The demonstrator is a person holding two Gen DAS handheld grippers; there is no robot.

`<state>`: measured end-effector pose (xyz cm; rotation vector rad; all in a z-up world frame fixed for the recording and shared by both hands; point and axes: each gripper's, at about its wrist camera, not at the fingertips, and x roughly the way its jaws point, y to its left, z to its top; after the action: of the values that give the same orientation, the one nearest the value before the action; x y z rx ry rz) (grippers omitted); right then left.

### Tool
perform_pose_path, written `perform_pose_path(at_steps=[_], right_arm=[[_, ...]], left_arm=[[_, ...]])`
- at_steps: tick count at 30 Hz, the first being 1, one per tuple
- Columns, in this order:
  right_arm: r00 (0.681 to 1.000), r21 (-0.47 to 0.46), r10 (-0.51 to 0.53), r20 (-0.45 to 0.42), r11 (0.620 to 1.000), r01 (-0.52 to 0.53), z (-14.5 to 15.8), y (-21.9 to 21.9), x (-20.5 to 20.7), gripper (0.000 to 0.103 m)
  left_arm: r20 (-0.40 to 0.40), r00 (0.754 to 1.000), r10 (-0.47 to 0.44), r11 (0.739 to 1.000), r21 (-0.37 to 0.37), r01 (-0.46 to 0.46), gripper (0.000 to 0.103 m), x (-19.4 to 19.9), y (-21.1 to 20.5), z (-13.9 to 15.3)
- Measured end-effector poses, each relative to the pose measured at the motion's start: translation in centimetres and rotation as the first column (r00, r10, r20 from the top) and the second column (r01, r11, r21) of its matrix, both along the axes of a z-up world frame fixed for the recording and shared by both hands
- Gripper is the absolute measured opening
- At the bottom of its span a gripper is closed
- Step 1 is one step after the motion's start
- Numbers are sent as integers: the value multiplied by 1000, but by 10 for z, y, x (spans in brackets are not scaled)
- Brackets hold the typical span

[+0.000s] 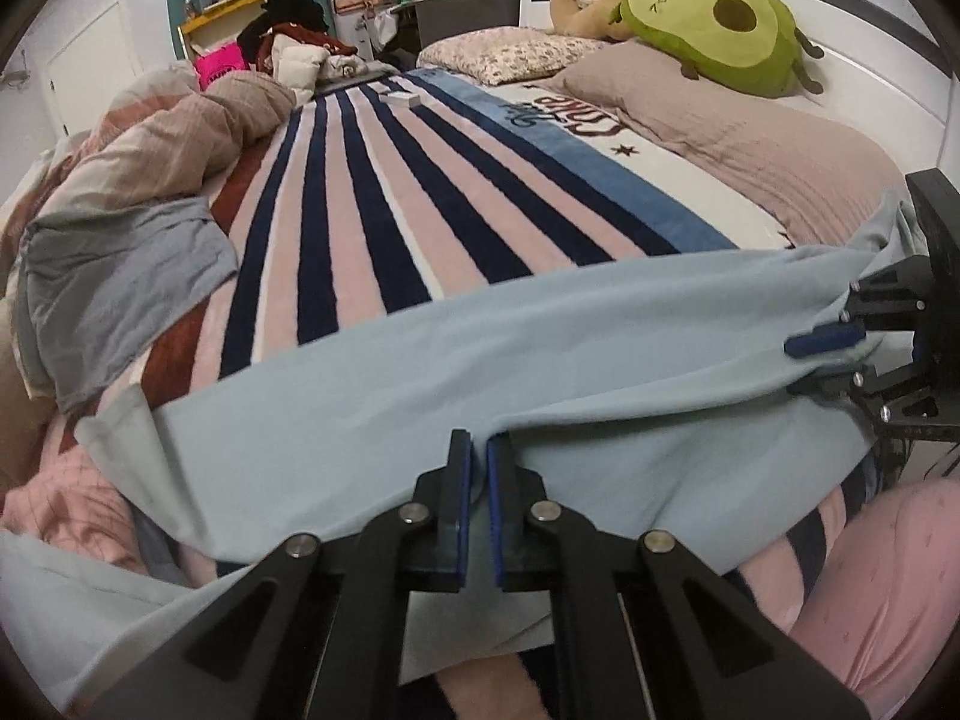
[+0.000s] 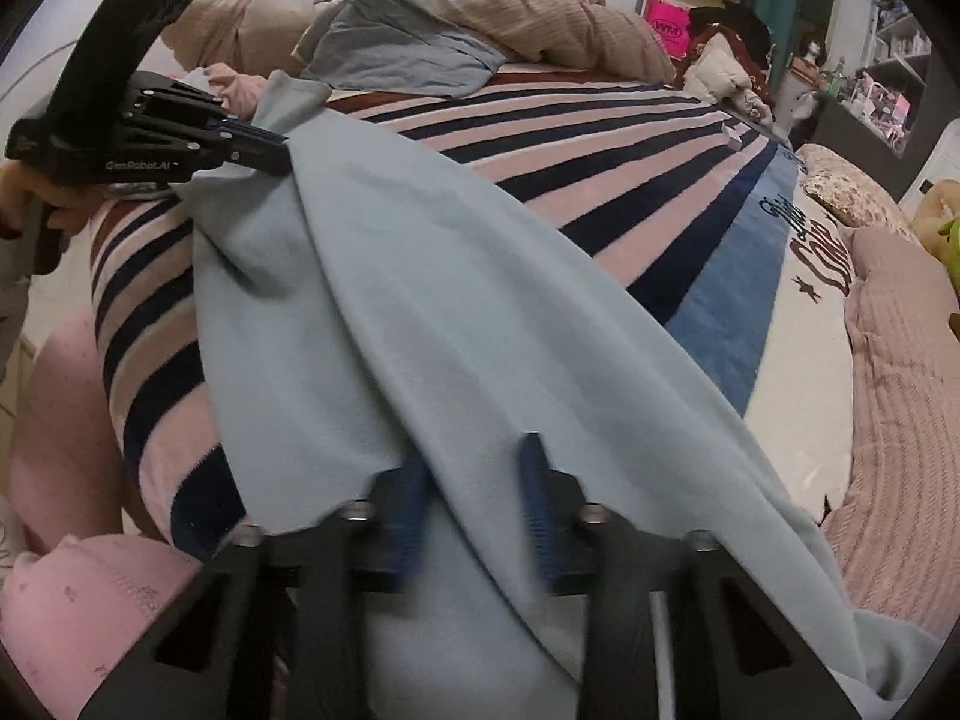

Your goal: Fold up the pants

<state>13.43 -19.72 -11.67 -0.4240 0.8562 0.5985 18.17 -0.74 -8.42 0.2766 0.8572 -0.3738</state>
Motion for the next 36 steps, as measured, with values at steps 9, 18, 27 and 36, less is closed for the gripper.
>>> perform_pose_path(at_steps=[9,18,27,36], right_arm=[[998,53,-62,33,997,60,27,-18,27,3],[994,7,-88,59,996,88,31,-23,68,3],[985,-32,-174,19,984,174,8,-31,97,40],[958,53,-278,70,960,275,67,-115,30,55]], left_arm=[[47,999,18,1000,18,-19,2,28,-10,11],[21,999,39,999,37,-40,2,83,-20,-8],[-5,995,96,992,83,-96,41,105,-19,-32],[44,994,97,994,-51,-95,51,58,0,12]])
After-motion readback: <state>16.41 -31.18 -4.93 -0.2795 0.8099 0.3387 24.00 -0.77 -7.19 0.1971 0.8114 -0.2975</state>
